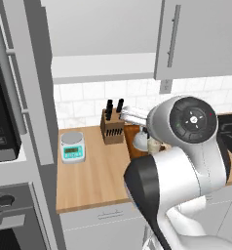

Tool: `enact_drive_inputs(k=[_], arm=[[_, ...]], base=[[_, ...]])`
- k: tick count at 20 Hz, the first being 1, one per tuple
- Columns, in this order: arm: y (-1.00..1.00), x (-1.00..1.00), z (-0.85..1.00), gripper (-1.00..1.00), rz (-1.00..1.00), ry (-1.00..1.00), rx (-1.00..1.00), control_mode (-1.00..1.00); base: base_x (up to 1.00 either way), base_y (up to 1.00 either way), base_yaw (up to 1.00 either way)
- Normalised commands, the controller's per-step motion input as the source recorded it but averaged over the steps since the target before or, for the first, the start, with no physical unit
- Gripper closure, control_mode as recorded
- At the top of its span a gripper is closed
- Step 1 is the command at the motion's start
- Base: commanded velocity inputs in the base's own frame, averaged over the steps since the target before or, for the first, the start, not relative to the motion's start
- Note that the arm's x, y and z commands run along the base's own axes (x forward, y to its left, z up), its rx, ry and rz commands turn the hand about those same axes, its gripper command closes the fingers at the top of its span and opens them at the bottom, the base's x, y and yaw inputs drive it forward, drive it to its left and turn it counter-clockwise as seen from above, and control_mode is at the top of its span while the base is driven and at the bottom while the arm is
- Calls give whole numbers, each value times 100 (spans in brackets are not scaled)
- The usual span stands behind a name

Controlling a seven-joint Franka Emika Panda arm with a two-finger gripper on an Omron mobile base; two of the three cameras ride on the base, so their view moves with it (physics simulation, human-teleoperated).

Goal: Pick the kettle from the counter and place it on the tray. Then pick the mug from the cabinet and place it on the tray. Then close the cabinet doors.

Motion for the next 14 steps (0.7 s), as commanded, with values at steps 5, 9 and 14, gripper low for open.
enact_drive_inputs(k=[5,9,14], arm=[[54,-45,0,-100,0,2,-13,-100],[29,-49,0,-100,0,0,-8,-100],[49,-30,0,-100,0,4,-18,-100]], base=[[0,0,0],[0,0,0],[0,0,0]])
